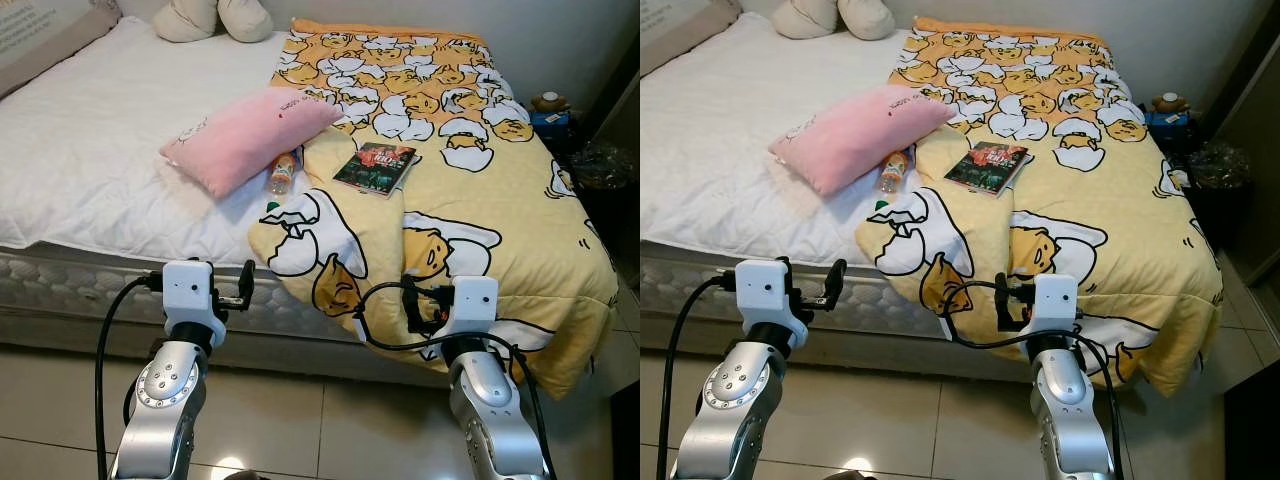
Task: Clean up the room
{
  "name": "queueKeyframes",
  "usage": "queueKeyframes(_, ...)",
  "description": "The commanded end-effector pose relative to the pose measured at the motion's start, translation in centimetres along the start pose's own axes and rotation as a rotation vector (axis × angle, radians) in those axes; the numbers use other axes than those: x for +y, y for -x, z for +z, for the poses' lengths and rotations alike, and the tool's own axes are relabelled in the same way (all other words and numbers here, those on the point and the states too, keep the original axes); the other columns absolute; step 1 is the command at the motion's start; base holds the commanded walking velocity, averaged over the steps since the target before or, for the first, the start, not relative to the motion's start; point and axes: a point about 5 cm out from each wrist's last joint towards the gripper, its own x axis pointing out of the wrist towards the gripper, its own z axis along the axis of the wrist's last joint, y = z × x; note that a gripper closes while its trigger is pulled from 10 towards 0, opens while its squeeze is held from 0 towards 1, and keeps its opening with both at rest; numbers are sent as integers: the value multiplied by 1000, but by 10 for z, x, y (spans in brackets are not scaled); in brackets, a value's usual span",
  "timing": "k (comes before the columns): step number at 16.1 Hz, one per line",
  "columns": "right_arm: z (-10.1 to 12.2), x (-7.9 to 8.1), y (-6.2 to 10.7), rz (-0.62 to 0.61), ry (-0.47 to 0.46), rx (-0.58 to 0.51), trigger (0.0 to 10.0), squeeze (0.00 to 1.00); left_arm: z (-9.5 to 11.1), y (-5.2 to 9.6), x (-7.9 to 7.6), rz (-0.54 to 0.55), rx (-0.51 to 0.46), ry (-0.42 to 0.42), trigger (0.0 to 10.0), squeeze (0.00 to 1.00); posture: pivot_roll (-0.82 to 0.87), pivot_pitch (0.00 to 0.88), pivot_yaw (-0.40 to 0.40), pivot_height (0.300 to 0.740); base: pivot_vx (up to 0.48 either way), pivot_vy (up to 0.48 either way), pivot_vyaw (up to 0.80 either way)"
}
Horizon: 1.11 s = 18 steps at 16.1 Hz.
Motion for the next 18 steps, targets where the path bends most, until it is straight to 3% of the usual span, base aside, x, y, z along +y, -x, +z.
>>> queueKeyframes(1, 1, -2, -2, -13, 4, 4, 10000, 0, -1, -1, 0, -1, 8, -4, 10000, 0, -49, 0, 17, 740, 0, 0, 0)
queueKeyframes(3, 29, 7, -30, 0, -11, -113, 10000, 0, 2, -25, -8, 7, -9, 3, 10000, 0, -52, 0, -1, 740, 0, 0, 0)
queueKeyframes(4, 33, 8, -33, 2, -11, -127, 10000, 0, 3, -28, -8, 7, -12, 4, 10000, 0, -52, 0, 1, 740, 0, 0, 0)
queueKeyframes(13, 34, 6, -35, -6, -4, -152, 10000, 0, 6, -36, -11, -5, -36, -1, 10000, 0, -69, 0, 5, 740, 0, 0, 0)
queueKeyframes(14, 34, 5, -35, -8, -1, -154, 10000, 0, 12, -35, -13, -26, -79, 3, 10000, 0, -78, 0, 5, 740, 0, 0, 0)
queueKeyframes(18, 33, 5, -35, -12, -1, -154, 10000, 0, 20, -40, -16, -43, -112, -19, 10000, 0, -83, 0, 12, 740, 455, 0, 0)
